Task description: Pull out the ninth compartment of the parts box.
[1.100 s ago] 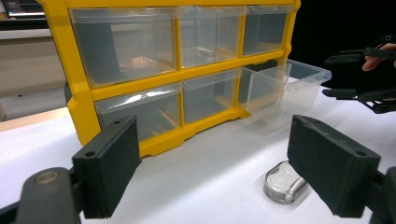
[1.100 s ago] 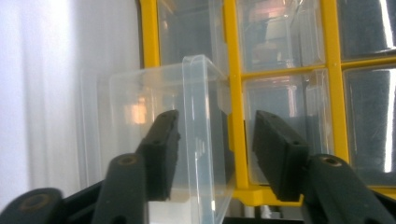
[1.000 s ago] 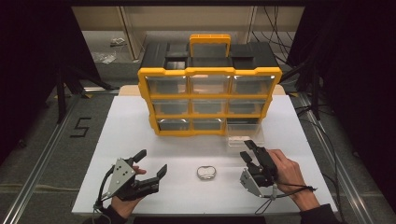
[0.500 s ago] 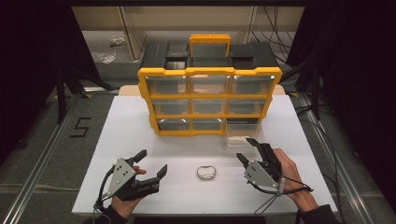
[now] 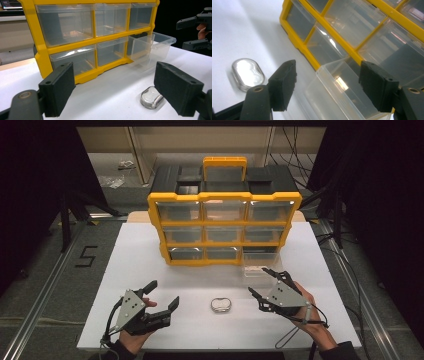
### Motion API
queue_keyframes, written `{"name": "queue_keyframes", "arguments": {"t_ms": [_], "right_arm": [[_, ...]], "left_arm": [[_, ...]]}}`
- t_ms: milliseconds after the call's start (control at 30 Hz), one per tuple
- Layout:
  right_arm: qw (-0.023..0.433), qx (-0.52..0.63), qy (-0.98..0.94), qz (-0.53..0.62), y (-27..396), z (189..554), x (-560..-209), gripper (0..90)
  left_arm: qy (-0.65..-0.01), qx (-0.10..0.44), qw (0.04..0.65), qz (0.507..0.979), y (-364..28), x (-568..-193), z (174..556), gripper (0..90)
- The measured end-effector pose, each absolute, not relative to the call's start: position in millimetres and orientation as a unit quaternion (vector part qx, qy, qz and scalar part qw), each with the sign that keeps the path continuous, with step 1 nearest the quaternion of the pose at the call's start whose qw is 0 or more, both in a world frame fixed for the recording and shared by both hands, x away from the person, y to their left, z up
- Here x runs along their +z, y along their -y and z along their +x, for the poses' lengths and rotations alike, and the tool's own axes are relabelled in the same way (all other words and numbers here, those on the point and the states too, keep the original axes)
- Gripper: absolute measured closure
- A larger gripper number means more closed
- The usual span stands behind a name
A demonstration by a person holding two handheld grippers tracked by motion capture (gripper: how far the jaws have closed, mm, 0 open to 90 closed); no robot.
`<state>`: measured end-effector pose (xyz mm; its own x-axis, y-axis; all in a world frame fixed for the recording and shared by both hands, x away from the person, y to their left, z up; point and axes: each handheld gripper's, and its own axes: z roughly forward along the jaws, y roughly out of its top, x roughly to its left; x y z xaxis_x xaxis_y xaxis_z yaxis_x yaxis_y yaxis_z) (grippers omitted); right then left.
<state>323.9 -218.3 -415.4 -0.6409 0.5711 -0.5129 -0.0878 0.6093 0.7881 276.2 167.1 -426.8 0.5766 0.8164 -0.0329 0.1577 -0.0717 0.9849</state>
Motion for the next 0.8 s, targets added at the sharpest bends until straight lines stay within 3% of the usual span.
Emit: {"name": "queue_keyframes", "arguments": {"t_ms": [800], "right_arm": [[0.303,0.451,-0.823,0.167,201,315,-417,30.2]], "left_arm": [[-0.363,0.283,0.576,0.676,-165,-427,281,16.3]]}}
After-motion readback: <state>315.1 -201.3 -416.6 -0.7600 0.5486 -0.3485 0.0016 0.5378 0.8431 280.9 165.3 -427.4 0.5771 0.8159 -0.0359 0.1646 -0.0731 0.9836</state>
